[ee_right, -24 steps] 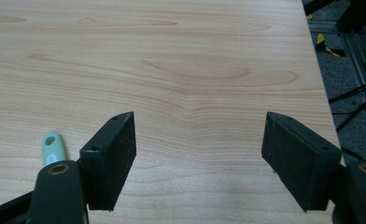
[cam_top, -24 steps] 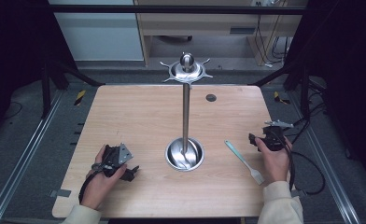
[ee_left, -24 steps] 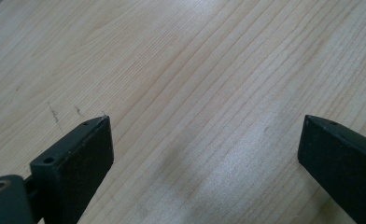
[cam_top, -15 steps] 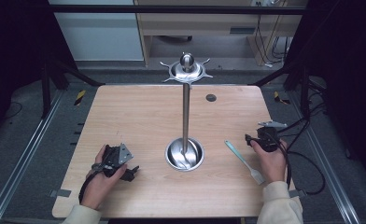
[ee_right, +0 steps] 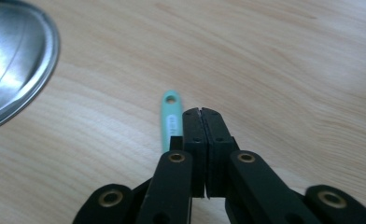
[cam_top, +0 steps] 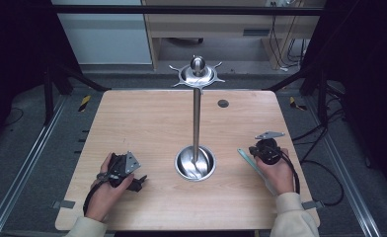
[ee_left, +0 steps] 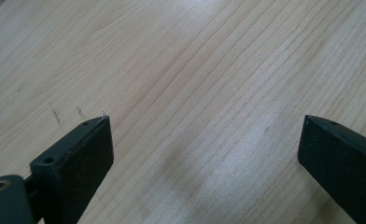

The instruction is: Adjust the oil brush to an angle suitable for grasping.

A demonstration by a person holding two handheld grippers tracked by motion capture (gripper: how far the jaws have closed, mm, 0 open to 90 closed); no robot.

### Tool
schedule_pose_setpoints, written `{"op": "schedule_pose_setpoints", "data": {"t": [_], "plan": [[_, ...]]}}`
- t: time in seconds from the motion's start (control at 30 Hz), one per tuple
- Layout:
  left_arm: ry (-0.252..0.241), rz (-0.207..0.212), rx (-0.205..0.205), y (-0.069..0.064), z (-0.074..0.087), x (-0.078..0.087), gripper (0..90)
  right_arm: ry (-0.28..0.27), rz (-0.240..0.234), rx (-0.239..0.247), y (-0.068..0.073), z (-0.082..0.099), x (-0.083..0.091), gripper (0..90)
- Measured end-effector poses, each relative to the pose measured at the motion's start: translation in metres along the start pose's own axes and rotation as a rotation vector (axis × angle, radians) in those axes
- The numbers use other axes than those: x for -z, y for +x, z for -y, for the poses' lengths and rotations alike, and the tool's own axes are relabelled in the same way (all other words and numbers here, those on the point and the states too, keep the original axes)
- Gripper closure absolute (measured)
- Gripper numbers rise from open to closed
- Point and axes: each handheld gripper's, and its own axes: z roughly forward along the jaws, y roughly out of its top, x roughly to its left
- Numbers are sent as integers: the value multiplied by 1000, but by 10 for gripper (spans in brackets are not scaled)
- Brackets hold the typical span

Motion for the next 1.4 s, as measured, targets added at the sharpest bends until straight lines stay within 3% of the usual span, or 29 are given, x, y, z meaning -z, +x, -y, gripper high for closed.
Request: {"op": "schedule_pose_setpoints", "data": {"t": [0.27, 0.43, 0.7, 0.77, 0.93, 1.03, 1.23, 1.4], "plan": [[-6, -1, 4, -1, 0, 0, 31, 46, -44, 83, 20, -2, -9, 900], [0, 0, 2, -1, 0, 0, 31, 80, -34, 125, 29, -3, -15, 900], [2, 2, -2, -1, 0, 0, 31, 120, -5, 145, 29, -1, -19, 900], [2, 2, -3, -1, 0, 0, 31, 123, -8, 143, 29, -1, -19, 900], [2, 3, -3, -1, 0, 0, 31, 133, 37, 133, 25, -1, -19, 900], [1, 4, -2, -2, -1, 0, 31, 136, 56, 105, 21, -1, -18, 900], [6, 5, 0, -3, 0, -1, 31, 107, 19, 39, 15, -5, -10, 900], [4, 1, 1, -3, 0, 0, 31, 144, -1, 24, 16, -13, 5, 889]]}}
